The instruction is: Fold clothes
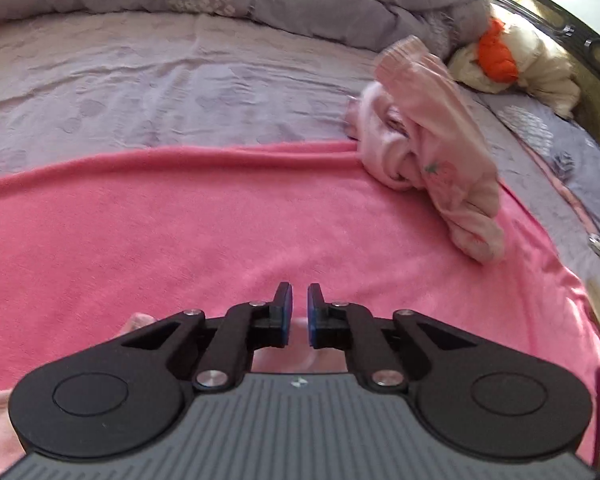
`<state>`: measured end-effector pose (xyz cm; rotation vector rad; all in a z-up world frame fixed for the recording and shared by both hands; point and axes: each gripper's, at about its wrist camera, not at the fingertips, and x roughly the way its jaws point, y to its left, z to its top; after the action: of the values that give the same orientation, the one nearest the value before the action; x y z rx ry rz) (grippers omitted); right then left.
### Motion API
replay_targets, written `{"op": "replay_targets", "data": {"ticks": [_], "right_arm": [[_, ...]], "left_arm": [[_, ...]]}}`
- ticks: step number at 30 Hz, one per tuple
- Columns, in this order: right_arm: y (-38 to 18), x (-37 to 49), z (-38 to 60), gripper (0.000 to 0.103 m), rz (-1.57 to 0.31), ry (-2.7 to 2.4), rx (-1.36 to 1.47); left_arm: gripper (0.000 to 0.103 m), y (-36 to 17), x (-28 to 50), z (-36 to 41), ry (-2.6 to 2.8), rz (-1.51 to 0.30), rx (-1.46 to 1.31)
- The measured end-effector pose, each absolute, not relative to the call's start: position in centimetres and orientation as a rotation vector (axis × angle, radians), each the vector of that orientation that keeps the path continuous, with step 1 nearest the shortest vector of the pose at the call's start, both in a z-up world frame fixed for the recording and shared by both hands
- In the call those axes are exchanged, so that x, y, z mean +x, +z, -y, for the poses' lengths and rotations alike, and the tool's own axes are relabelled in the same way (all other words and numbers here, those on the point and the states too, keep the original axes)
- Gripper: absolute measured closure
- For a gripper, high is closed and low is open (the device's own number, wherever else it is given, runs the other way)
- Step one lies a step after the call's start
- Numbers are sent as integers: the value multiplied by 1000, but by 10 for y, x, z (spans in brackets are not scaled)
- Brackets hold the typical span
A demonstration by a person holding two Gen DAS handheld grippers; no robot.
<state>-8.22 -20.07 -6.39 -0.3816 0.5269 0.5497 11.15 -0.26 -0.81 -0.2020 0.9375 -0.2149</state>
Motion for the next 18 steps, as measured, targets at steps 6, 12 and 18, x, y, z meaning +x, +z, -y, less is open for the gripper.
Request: {"op": "replay_targets", "data": {"ticks": [6,12,18], "right_arm": [[-64,-82,201,86,-527,549,-382],[-64,-82,201,85,-527,547,-381],[-64,-82,201,84,-526,544,-381]], "left_arm": [[83,6,106,6,-375,-951,-230],[42,15,105,45,-442,-1000,-103],[44,-2,90,84,-393,-1002,256]]}}
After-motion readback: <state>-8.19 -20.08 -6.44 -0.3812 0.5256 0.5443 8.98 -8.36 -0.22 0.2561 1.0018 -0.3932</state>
